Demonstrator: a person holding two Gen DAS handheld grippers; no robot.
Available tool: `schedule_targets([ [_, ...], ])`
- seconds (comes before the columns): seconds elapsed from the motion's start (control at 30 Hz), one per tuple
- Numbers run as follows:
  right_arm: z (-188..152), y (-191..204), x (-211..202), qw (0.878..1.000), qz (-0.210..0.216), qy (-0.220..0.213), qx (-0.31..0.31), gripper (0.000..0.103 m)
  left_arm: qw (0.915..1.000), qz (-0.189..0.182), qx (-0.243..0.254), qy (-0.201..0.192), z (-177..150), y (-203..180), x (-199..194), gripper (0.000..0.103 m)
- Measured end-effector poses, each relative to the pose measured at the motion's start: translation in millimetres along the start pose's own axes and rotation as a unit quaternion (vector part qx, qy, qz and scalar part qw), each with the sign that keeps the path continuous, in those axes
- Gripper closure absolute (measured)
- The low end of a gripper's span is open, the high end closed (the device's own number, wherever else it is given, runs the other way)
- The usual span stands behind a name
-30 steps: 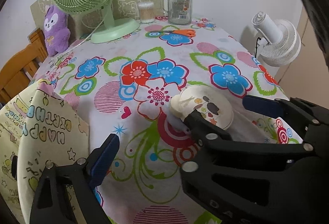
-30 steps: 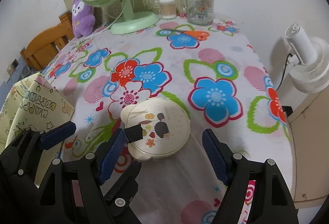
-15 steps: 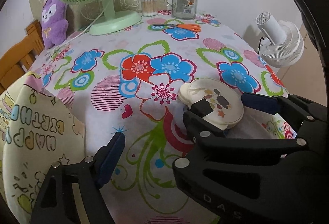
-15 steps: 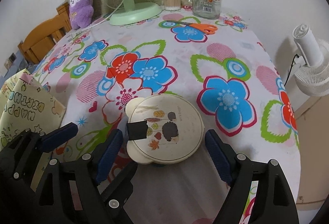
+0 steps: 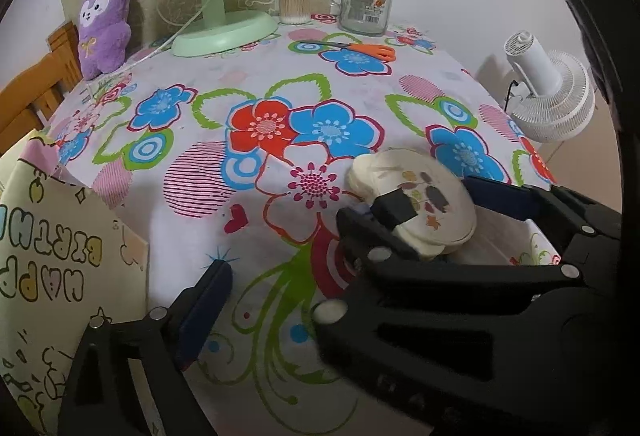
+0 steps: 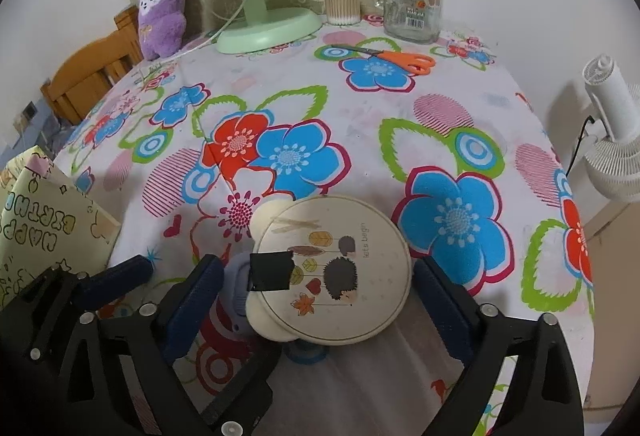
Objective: Organize rigid objects
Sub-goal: 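Close the left tool on the key tag's black strap and lift it, then move the right tool to the lavender mouse while the left tool holds the key tag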
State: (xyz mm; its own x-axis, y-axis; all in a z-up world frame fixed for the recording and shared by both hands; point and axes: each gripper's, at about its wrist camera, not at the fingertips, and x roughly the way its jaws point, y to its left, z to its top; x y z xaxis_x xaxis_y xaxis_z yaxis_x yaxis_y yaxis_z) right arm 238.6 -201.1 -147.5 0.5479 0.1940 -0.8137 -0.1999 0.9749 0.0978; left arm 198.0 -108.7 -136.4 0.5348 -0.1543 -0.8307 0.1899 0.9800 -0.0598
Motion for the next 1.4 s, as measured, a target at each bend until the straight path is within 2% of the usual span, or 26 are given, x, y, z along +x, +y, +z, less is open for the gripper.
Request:
schedule_targets([
  [0.03, 0, -2, -1, 1.000, 0.002, -0.003, 0.003, 0.019, 1.0000, -0.004, 0.000, 0.000, 0, -1, 0, 0.005],
  [0.1, -1, -4, -3, 1.000, 0.005, -0.004, 0.006, 0.023, 1.0000, -0.006, 0.001, 0.001, 0, -2, -1, 0.003],
  [0.3, -6, -9, -7, 1.000, -0.003, -0.009, 0.011, 0.024, 0.9999, 0.000, 0.015, -0.001, -2, -8, -2, 0.000],
  [0.43, -11, -16, -13, 0.999, -0.023, -0.013, 0.020, 0.023, 0.9997, -0.002, 0.024, -0.005, -3, -17, -4, 0.000],
  [0.53, -15, -24, -17, 0.999, -0.039, -0.011, 0.028, 0.023, 0.9996, 0.017, 0.023, -0.004, -3, -18, -1, 0.001],
  [0.63, -18, -31, -20, 0.998, -0.046, -0.013, 0.032, 0.023, 0.9999, 0.009, 0.007, 0.006, -2, -15, 2, 0.002],
  [0.7, -19, -34, -22, 0.998, -0.053, -0.013, 0.033, 0.023, 0.9997, 0.023, 0.008, 0.001, -2, -17, 2, 0.008],
  [0.8, -20, -37, -24, 0.998, -0.056, -0.013, 0.036, 0.023, 0.9996, 0.026, 0.009, -0.005, -2, -19, 2, 0.010],
  [1.0, -22, -43, -27, 0.997, -0.062, -0.010, 0.052, 0.023, 0.9994, 0.013, 0.024, -0.021, -3, -24, -3, 0.040],
  [1.07, -23, -44, -28, 0.997, -0.061, -0.009, 0.055, 0.023, 0.9992, 0.006, 0.033, -0.022, -5, -28, -6, 0.061],
  [1.2, -26, -44, -31, 0.996, -0.064, -0.009, 0.058, 0.023, 0.9993, 0.002, 0.032, -0.022, -7, -30, -10, 0.084],
  [1.23, -28, -44, -33, 0.996, -0.064, -0.010, 0.058, 0.023, 0.9993, 0.004, 0.029, -0.022, -8, -28, -10, 0.093],
  [1.4, -35, -46, -39, 0.996, -0.052, -0.013, 0.068, 0.023, 0.9996, 0.002, 0.018, -0.022, -12, -22, -15, 0.102],
])
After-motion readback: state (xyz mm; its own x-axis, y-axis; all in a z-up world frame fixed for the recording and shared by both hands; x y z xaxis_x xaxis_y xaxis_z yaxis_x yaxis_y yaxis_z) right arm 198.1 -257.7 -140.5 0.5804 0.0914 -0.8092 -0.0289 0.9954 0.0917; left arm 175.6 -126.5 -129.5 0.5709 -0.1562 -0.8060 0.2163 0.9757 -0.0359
